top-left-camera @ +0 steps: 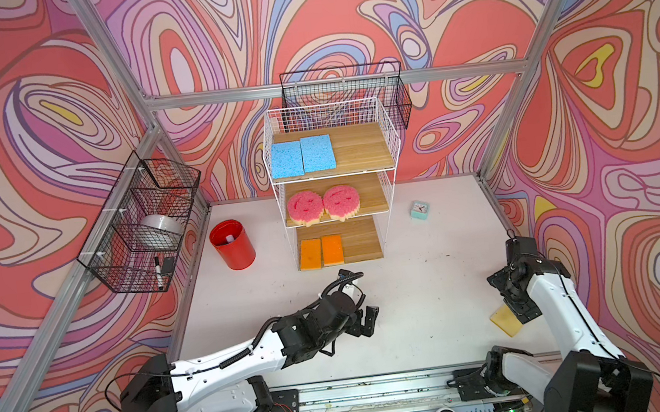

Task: Place and organize the cleaning sponges onto the shelf
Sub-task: 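Withdraw the right gripper and move it over the yellow sponge on the table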

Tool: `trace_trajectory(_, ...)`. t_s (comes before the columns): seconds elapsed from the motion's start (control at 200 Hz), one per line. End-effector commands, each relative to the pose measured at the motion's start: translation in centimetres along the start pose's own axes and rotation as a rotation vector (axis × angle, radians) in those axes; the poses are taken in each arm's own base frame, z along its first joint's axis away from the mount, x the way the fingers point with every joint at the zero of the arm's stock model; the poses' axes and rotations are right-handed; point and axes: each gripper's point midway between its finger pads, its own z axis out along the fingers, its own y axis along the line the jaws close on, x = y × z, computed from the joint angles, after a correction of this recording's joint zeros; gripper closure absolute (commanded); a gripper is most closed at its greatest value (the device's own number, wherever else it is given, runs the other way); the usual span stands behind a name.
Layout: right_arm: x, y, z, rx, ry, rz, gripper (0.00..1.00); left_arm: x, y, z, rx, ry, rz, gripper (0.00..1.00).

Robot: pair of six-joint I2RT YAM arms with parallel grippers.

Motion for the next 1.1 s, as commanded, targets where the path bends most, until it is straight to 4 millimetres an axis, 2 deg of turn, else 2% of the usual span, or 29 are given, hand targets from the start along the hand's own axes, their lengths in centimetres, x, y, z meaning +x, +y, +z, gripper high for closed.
trace_trajectory(0.0,0.6,-0.4,2.1,0.008,0.040,0.040,0.05,0.0,0.2,-0.5,-0.012,0.006,0.002,0.01)
trace_trajectory(0.17,1.5,-0.1,4.2,-0.028,0.095,0.025,0.12,0.2,0.7,-0.7,-0.029,0.007,0.001,0.01)
trace_trajectory(0.406,3.1,1.1,6.1,-0.074,0.194,0.001,0.32,0.4,1.1,-0.7,-0.047,0.015,0.002,0.01)
trace_trajectory(0.536,3.8,1.3,6.9,-0.082,0.225,-0.013,0.48,0.2,1.2,-0.9,-0.054,0.005,0.003,0.01)
trace_trajectory(0.641,4.0,1.7,7.3,-0.091,0.240,-0.028,0.71,0.0,1.2,-1.0,-0.058,0.003,0.003,0.01)
trace_trajectory(0.721,4.1,2.0,7.4,-0.105,0.252,-0.039,0.83,-0.2,1.2,-1.2,-0.059,-0.003,0.004,0.01)
trace_trajectory(0.821,4.0,2.7,7.0,-0.138,0.253,-0.056,0.97,-0.5,1.4,-1.4,-0.069,-0.013,0.006,0.01)
trace_trajectory(0.916,3.4,3.8,5.6,-0.200,0.242,-0.088,1.00,-0.8,1.6,-1.8,-0.082,-0.027,0.008,0.00)
trace_trajectory(0.996,2.7,5.0,3.6,-0.279,0.219,-0.142,1.00,-1.4,1.5,-2.0,-0.068,-0.045,-0.007,0.00)
trace_trajectory(1.091,2.2,6.8,0.1,-0.420,0.192,-0.219,1.00,-1.9,0.8,-1.8,0.042,-0.040,-0.096,0.03)
